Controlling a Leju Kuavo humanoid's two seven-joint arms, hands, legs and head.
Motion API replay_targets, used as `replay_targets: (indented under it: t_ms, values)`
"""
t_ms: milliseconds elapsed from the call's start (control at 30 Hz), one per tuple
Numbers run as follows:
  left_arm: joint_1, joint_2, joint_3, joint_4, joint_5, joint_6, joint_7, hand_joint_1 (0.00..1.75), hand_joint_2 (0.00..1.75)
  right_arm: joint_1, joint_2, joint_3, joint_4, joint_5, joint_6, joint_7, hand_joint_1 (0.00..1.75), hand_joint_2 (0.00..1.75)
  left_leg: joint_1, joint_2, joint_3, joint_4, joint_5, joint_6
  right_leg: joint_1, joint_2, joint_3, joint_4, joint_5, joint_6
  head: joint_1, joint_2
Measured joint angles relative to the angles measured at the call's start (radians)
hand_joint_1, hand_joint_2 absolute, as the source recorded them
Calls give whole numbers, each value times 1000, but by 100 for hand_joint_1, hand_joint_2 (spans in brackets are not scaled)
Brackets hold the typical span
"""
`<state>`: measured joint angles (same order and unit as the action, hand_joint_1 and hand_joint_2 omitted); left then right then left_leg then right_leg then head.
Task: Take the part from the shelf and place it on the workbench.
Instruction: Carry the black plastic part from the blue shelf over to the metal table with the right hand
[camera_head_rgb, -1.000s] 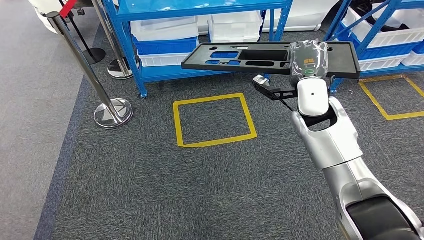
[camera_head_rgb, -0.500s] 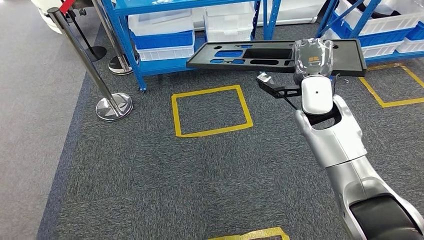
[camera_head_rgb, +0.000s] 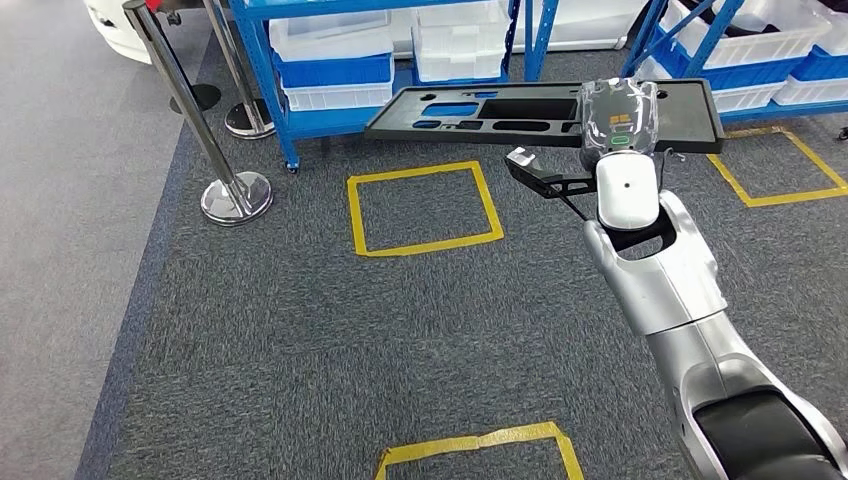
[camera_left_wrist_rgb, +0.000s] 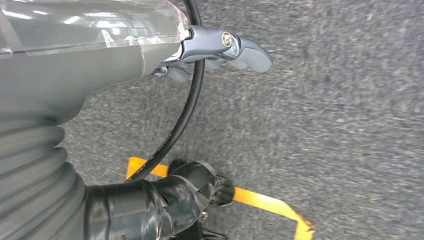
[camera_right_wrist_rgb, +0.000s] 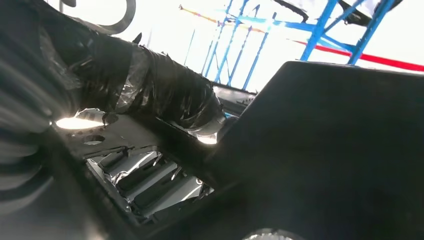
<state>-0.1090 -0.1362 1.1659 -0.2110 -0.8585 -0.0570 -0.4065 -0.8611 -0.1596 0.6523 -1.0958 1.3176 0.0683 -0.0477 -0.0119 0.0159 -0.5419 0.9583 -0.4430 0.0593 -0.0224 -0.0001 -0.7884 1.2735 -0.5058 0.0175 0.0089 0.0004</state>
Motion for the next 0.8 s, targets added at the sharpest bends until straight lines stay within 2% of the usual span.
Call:
replay_targets:
  t_ms: [33, 67, 100, 133, 200, 233, 267, 333, 367, 400, 467, 500, 533, 567, 633, 667, 700, 733, 800]
  values:
    - [0, 0, 0, 0, 2, 0, -1, 0, 175, 0, -1, 0, 2, 0, 0, 0, 175, 175, 1, 1, -18, 4, 11, -3, -3, 0, 1, 43, 17, 5, 0, 0]
    - [0, 0, 1, 0, 5, -1, -3, 0, 175, 1, -1, 0, 3, 0, 0, 0, 175, 175, 2, 3, -36, 11, 19, -6, -6, -1, 17, 53, 48, 8, 0, 0]
    - [0, 0, 1, 0, 8, -1, -4, 0, 175, 1, -2, 0, 4, 0, 0, 0, 175, 175, 4, 4, -53, 19, 26, -11, -10, -2, 51, 28, 75, 12, 0, 0]
    - [0, 0, 2, 0, 10, -1, -5, 0, 175, 0, -2, 0, 4, 0, 0, 0, 175, 175, 5, 4, -69, 31, 31, -16, -12, -3, 102, -31, 75, 16, 0, 0]
    - [0, 1, 2, -1, 11, -2, -6, 0, 175, 0, -1, 0, 3, 0, 0, 0, 175, 175, 5, 5, -92, 56, 34, -27, -10, -4, 199, -164, 24, 11, -1, 0]
    - [0, 1, 3, -1, 11, -2, -7, 0, 175, 0, -1, 0, 2, 0, 0, 0, 175, 175, 4, 4, -100, 65, 37, -32, -7, -4, 224, -205, -2, 4, -1, 0]
    - [0, 1, 3, -2, 11, -2, -7, 0, 175, 1, -1, 0, 1, 0, 0, 0, 175, 175, 4, 4, -105, 69, 41, -39, -3, -3, 231, -220, -11, -6, -2, 0]
    - [2, 1, 4, -2, 11, -2, -7, 0, 175, 1, -1, 0, 1, 0, 0, 0, 175, 175, 9, 2, -116, 79, 38, -51, -3, -4, 223, -225, -1, -27, -2, 0]
    - [3, 0, 5, -2, 11, -2, -7, 0, 175, 0, -1, 0, 1, 0, 0, 0, 175, 175, 11, 0, -126, 101, 19, -57, -2, -4, 220, -227, 5, -36, -2, 0]
    - [4, -1, 5, -2, 11, -3, -7, 0, 175, 0, -1, 0, 1, 0, 0, 0, 175, 175, 14, -3, -145, 144, -13, -61, -2, -5, 215, -229, 12, -43, -2, 0]
    - [6, -3, 5, -2, 11, -3, -7, 0, 175, 0, -1, 0, 1, 0, 0, 0, 175, 175, 16, -6, -194, 275, -89, -68, 3, -4, 202, -228, 22, -50, -2, 0]
    - [7, -3, 5, -2, 11, -3, -7, 0, 175, 1, -1, 0, 1, 0, 0, 0, 175, 175, 16, -6, -213, 333, -113, -68, 6, -3, 196, -227, 26, -52, -2, 0]
    - [7, -3, 5, -2, 11, -3, -7, 0, 175, 2, -1, 0, 1, 0, 0, 0, 175, 175, 15, -7, -217, 359, -117, -66, 9, -1, 190, -226, 29, -52, -2, 0]
    - [8, -3, 5, -2, 11, -3, -7, 0, 175, 2, -1, 0, 1, 0, 0, 0, 175, 175, 14, -8, -201, 346, -104, -61, 11, 1, 187, -225, 32, -52, -2, 0]
    - [7, -3, 6, -2, 11, -3, -7, 0, 175, 3, -1, 0, 1, 0, 0, 0, 175, 175, 9, -12, -123, 221, -49, -46, 13, 3, 184, -222, 34, -51, -2, 0]
    - [7, -2, 6, -2, 11, -3, -7, 0, 175, 3, -1, 0, 1, 0, 0, 0, 175, 175, 5, -15, -81, 154, -30, -37, 14, 3, 183, -222, 35, -48, -2, 0]
    - [7, 0, 6, -2, 11, -2, -7, 0, 175, 3, -1, 0, 1, 0, 0, 1, 175, 175, 0, -18, -51, 102, -19, -30, 13, 3, 182, -223, 38, -44, -2, 0]
    - [7, 1, 6, -2, 11, -2, -8, 0, 175, 3, -1, 0, 1, 0, 0, 2, 175, 175, -3, -21, -38, 76, -18, -24, 11, 3, 180, -225, 41, -39, -2, 0]
    - [7, 3, 7, -2, 11, 0, -8, 0, 175, 6, -1, 0, 0, 0, 0, 3, 175, 175, -8, -21, -32, 56, -14, -19, 8, 4, 181, -236, 49, -28, -2, 0]
